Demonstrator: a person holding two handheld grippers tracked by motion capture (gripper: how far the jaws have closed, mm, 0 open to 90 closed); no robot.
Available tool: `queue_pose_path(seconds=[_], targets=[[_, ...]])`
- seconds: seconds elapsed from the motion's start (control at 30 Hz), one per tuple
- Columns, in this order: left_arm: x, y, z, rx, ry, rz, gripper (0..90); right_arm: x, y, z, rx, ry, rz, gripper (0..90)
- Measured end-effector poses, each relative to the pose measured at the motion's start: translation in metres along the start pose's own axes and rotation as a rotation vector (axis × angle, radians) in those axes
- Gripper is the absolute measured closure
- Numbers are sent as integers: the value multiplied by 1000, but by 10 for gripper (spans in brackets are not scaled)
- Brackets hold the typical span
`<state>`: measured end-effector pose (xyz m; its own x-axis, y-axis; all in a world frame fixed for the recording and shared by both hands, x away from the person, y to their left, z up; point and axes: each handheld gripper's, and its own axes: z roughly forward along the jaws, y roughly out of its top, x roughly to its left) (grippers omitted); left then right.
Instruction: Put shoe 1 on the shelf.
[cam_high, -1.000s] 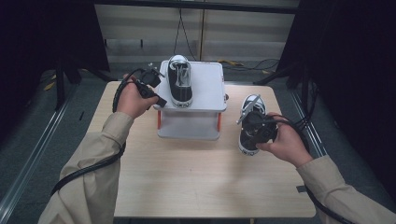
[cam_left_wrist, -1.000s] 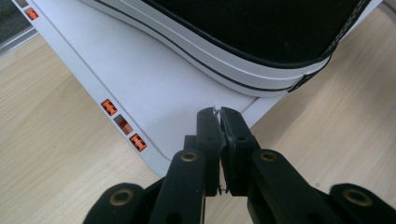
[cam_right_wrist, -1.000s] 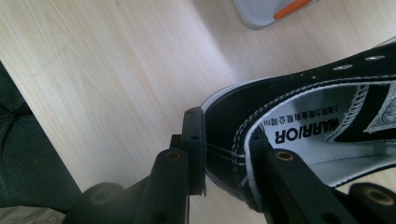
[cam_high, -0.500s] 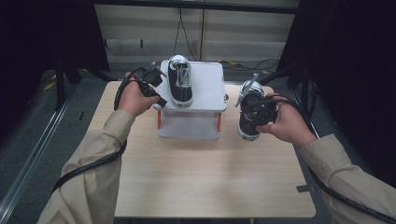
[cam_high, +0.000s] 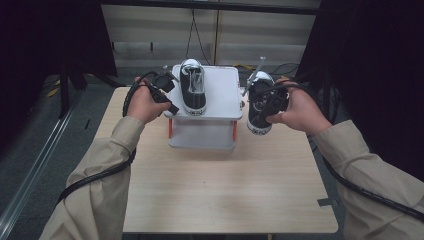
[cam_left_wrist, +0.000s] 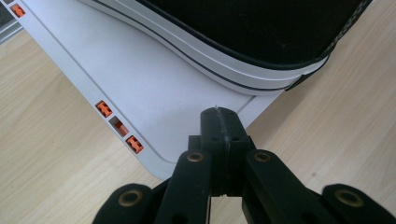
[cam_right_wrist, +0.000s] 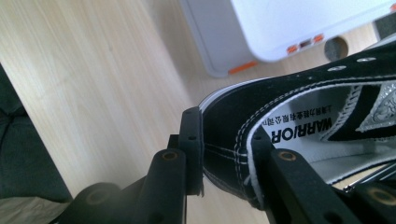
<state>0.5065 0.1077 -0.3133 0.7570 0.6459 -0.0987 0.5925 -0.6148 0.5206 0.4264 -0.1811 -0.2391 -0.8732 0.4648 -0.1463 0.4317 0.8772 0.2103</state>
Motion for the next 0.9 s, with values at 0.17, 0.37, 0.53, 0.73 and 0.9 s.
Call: queue_pose_path(seconds=[0.17,0.37,0.53,0.73,0.9], targets=[[1,0,0,-2,-7,3,900,-5,15,1,2,-11,-25,750],[0,0,0,1,-4,9,900,-8,34,7,-1,-15,-47,745],[0,0,0,-1,-5,13,900,-10,50,11,-9,-11,-62,739],[1,0,1,-8,-14,12,900,-12,72,17,-9,-38,-111,739],[3,-2,1,-21,-26,7,900,-11,87,22,-21,-31,-139,736]])
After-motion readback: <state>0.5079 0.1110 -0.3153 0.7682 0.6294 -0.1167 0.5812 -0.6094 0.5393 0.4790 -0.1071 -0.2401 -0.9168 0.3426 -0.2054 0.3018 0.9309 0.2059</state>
